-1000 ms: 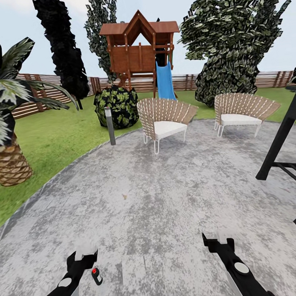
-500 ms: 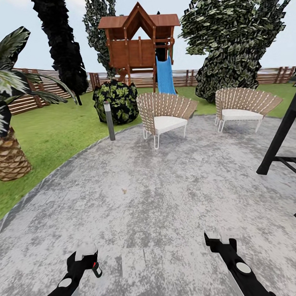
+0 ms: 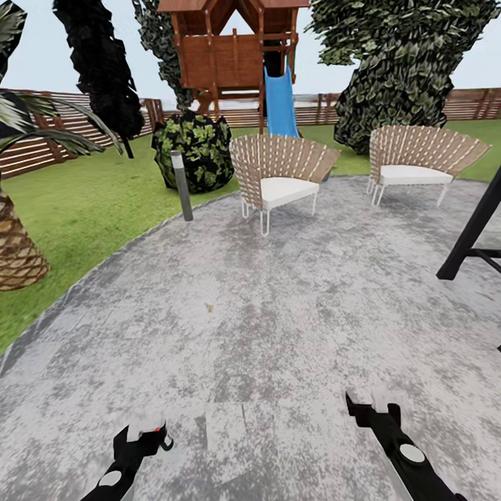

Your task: Pick up the pesticide atomizer in the garden and spray insectifuge to fully cover both potted plants in the garden.

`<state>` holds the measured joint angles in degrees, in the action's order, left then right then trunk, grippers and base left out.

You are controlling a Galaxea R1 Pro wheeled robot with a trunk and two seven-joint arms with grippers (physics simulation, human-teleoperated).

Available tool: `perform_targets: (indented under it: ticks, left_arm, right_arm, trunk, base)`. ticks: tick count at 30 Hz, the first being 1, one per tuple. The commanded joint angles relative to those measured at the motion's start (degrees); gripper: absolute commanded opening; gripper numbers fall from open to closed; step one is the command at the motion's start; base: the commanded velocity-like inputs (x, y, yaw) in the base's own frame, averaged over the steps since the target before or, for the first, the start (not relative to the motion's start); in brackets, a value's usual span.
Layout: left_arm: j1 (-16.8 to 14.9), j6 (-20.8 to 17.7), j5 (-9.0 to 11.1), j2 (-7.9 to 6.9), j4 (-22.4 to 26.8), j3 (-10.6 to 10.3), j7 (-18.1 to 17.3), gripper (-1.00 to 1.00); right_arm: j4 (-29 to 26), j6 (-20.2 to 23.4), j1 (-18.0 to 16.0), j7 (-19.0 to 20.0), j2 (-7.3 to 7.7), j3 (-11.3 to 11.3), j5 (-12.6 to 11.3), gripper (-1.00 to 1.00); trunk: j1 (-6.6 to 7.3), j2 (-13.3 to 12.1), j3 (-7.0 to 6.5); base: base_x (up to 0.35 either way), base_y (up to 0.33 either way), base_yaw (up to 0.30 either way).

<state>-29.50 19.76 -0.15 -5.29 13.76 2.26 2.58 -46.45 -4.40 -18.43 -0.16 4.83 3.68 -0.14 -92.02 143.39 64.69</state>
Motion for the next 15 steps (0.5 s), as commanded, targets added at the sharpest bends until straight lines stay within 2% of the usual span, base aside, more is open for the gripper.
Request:
perform_targets:
  ticks: [1, 15]
  left_arm:
    - [-0.03, 0.19, -0.02, 0.02, -0.05, 0.18, -0.01, 1.0]
    - [0.46, 0.78, -0.07, -0.11, -0.08, 0.2, -0.02, 1.0]
  right_arm:
    - [0.03, -0.17, -0.02, -0.02, 0.0, 0.01, -0.01, 1.0]
    - [0.04, -0.17, -0.02, -0.02, 0.0, 0.01, 0.02, 1.0]
  trunk:
    - [-0.01, 0.03, 0.37]
    - [-0.37, 0.22, 4.74]
  base:
    - [0.0, 0.0, 0.0]
    - [0.0, 0.0, 0.0]
